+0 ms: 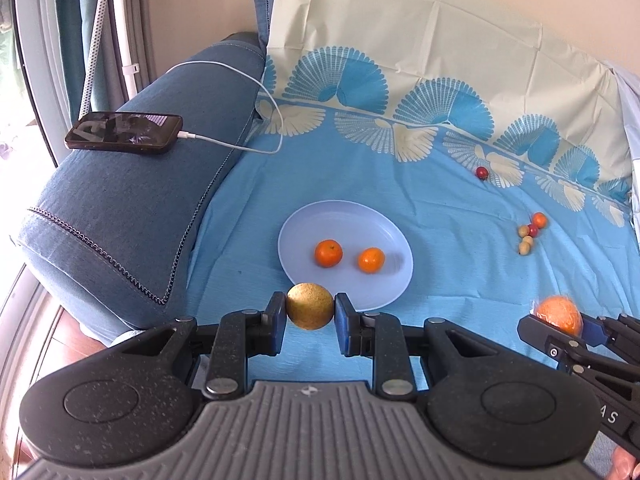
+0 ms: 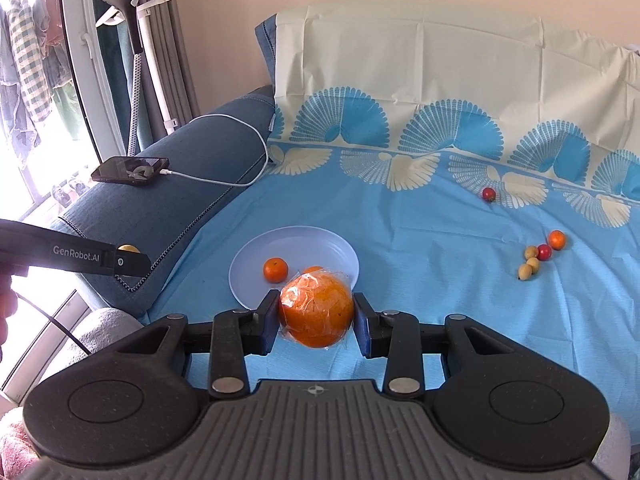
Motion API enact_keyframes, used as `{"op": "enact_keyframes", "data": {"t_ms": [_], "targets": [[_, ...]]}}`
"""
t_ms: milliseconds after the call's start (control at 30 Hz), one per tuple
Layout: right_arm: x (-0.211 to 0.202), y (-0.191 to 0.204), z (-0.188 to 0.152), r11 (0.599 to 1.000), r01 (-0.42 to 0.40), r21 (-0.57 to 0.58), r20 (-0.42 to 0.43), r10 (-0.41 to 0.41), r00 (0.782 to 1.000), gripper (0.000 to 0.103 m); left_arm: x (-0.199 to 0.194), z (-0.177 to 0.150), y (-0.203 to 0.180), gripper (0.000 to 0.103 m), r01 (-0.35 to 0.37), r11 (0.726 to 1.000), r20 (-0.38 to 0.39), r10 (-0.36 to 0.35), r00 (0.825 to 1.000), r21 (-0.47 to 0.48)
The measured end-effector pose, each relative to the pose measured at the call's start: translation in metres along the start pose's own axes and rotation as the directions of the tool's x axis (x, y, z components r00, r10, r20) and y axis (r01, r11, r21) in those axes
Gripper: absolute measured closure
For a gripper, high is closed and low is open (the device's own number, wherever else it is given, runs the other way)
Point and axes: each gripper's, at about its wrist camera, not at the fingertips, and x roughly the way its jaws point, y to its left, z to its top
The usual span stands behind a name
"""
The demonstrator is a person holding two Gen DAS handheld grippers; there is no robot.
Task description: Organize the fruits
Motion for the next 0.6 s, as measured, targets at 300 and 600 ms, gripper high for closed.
{"op": "enact_keyframes", "data": {"t_ms": [300, 600], "targets": [[0.016, -0.001, 0.003, 1.0, 0.007, -0.003, -0.033, -0.007, 0.999, 0.064, 0.02, 0.012, 0.008, 0.075, -0.016, 1.0, -0.023, 0.015, 1.0, -0.025], [0.052, -0.001, 0.013, 1.0, 0.005, 0.001, -0.064, -0.004, 0.998, 0.064, 0.05, 0.035, 0.011, 0.075, -0.036, 0.999, -0.038, 0.034, 0.999, -0.04]]}}
